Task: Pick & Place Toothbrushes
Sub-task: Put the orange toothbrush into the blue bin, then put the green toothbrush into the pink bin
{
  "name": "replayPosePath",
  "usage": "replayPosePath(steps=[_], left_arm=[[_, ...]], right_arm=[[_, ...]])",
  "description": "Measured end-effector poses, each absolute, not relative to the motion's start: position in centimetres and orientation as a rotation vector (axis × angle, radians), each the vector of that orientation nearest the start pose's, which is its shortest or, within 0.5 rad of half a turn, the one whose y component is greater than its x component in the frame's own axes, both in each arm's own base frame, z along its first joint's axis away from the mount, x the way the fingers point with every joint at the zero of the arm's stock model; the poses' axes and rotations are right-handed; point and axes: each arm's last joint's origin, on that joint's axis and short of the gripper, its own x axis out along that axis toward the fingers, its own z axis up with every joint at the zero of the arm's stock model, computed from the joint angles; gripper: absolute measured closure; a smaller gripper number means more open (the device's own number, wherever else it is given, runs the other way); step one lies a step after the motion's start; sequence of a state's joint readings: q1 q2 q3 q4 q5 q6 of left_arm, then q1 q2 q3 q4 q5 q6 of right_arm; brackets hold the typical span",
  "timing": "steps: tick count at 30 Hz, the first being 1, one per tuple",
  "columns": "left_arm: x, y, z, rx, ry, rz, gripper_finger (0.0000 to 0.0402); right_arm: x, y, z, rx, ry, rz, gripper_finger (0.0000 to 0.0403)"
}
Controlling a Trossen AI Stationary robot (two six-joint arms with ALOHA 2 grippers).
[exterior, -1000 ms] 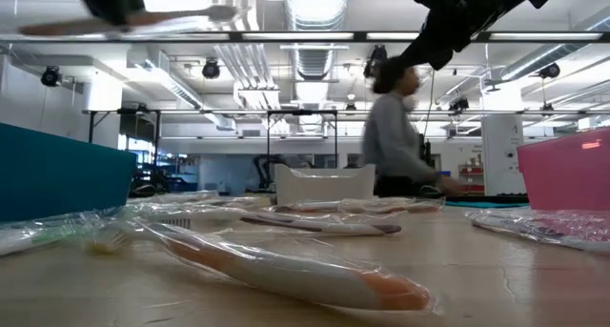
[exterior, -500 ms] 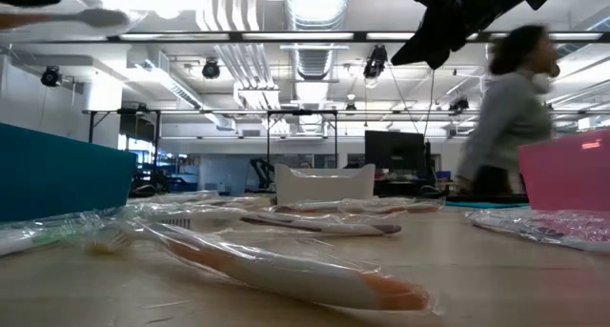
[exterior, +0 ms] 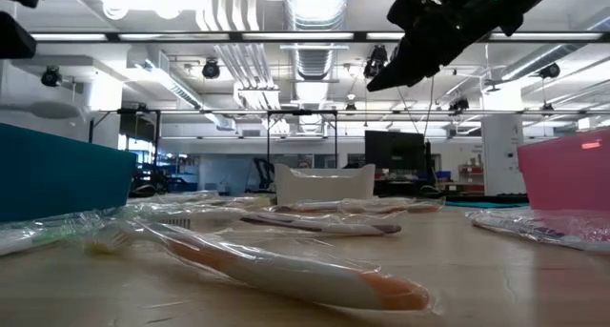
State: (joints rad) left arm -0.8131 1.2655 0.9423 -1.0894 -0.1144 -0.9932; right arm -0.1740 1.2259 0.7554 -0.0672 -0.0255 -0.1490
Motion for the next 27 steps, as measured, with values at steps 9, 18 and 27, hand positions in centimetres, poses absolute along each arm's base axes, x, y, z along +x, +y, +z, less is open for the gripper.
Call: replayPosePath(steps=[9,18,27], left_arm=[[14.4,-14.3,20.6,-0.218,1.366,0.133,0.0336],[14.2,-14.1,20.1,-0.252,1.380,0.174,0.0262],[15.4,-13.9,22.2,-0.321,1.353,0.174,0.0241]], right_arm=[[25.8,-4.5,24.4,-0.097,0.560,-0.101,0.0394],[25.8,-4.5,24.4,-0.082,0.559,-0.106,0.0394],[25.8,-4.5,24.4,-0.075,0.557,-0.110,0.0394]])
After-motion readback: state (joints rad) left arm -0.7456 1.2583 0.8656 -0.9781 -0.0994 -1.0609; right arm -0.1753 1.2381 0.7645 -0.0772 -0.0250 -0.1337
